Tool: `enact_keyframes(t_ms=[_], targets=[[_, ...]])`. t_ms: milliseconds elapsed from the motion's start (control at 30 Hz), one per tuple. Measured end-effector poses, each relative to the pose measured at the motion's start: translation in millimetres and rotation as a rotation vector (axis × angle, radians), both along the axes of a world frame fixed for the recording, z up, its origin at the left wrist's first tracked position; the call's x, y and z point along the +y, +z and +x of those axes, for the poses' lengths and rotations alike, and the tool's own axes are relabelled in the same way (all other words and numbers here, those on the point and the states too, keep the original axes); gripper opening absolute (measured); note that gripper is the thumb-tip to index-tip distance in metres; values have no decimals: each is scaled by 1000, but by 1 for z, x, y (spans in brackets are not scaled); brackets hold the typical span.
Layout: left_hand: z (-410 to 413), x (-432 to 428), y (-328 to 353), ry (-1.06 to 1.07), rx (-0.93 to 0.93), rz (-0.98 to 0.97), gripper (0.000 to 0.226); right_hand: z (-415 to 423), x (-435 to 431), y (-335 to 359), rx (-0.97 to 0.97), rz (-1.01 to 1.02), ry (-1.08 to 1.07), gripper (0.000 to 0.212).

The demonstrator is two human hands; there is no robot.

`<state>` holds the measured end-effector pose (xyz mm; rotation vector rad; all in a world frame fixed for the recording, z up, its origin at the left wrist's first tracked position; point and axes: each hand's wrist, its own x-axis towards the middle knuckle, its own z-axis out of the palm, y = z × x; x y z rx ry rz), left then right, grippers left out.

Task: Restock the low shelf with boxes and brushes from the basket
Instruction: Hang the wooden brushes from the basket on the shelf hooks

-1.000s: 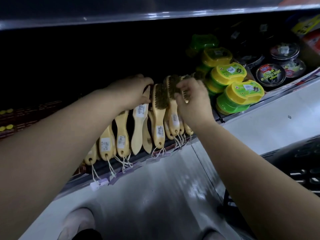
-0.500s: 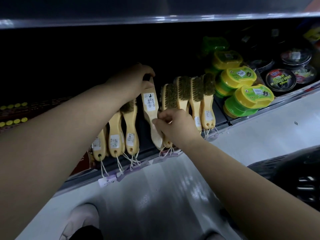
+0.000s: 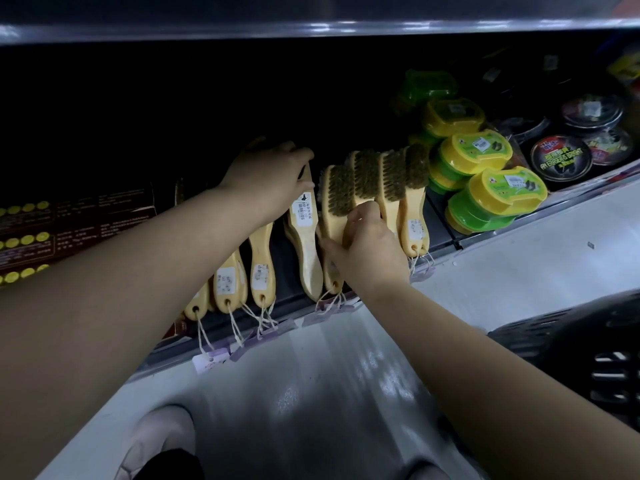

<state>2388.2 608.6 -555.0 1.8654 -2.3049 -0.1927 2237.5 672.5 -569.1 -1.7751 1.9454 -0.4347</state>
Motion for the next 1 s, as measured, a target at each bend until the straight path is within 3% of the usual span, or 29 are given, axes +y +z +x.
enact_keyframes(t_ms=[233, 467, 667, 833, 1000], targets=[[0, 8, 1, -23, -41, -9, 56, 6, 2, -1, -108, -68, -41, 38], [0, 9, 1, -13, -35, -24, 58, 1, 2, -5, -8, -20, -1, 39], [-9, 11, 2, -76, 50, -34, 58, -7, 0, -1, -1, -230, -35, 22], [-26, 9, 6, -134, 114, -24, 62, -20, -6, -6, 125, -83, -44, 33], [-40, 6, 5, -171, 54, -35, 68, -21, -11, -6, 184, -20, -73, 34]])
